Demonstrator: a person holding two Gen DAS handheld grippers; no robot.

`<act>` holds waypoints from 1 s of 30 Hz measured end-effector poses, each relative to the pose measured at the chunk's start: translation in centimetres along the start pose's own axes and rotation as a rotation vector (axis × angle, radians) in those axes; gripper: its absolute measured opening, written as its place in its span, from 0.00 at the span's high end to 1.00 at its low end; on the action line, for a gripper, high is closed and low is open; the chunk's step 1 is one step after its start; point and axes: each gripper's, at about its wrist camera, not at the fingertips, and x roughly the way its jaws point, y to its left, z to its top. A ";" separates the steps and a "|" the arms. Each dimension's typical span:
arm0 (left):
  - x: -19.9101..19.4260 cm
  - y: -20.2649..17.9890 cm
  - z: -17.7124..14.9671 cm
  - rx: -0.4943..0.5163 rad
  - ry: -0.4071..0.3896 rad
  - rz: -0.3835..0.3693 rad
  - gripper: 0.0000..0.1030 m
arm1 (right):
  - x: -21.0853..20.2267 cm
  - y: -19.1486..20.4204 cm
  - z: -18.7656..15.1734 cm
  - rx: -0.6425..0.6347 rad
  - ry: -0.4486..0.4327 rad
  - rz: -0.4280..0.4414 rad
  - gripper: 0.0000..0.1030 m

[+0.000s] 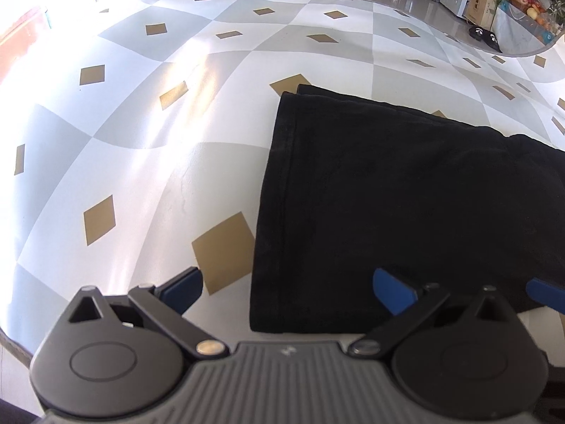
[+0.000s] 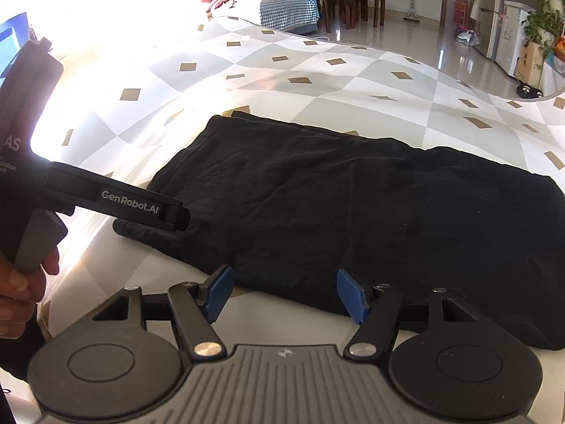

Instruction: Fold clothes

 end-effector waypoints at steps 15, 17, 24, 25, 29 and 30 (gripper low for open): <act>0.7 2.1 0.9 -0.082 0.045 -0.073 0.00 | 1.9 4.9 0.7 -0.174 0.003 0.080 0.37; 0.6 2.5 1.6 -0.094 0.035 -0.068 0.00 | 2.0 5.3 0.9 -0.182 -0.009 0.094 0.37; 0.9 3.9 1.9 -0.181 0.048 -0.060 0.00 | 2.9 7.3 1.4 -0.249 -0.029 0.113 0.38; 1.0 4.1 1.9 -0.190 0.046 -0.057 0.00 | 3.0 7.5 1.4 -0.257 -0.030 0.115 0.38; 1.0 4.4 2.1 -0.207 0.036 -0.034 0.00 | 3.1 8.6 1.5 -0.305 -0.044 0.131 0.38; 0.9 4.4 2.1 -0.207 0.034 -0.029 0.00 | 3.3 8.9 1.5 -0.320 -0.047 0.133 0.38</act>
